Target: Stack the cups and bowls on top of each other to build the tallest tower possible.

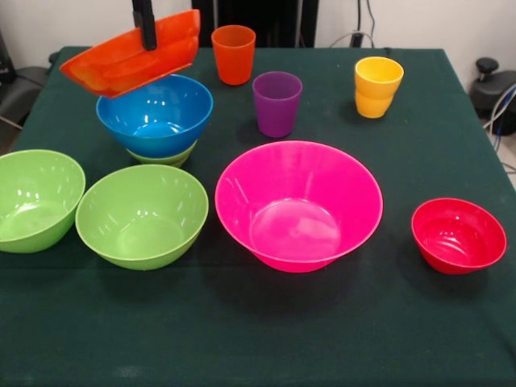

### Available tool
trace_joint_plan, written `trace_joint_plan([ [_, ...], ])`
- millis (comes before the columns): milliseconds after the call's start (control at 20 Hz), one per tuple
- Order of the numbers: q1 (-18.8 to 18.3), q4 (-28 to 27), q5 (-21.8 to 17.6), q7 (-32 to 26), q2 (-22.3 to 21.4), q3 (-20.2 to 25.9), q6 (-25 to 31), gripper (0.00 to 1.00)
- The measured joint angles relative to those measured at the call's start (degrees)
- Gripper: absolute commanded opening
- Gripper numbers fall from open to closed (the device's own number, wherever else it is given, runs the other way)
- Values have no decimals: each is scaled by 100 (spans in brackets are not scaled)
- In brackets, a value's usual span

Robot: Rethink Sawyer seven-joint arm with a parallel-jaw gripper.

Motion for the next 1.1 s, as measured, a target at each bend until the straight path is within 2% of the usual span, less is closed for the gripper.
trace_joint_plan([
  [450,1,-80,-103,0,222,-1,0,0],
  [1100,6,-80,-127,0,260,-1,-1,0],
])
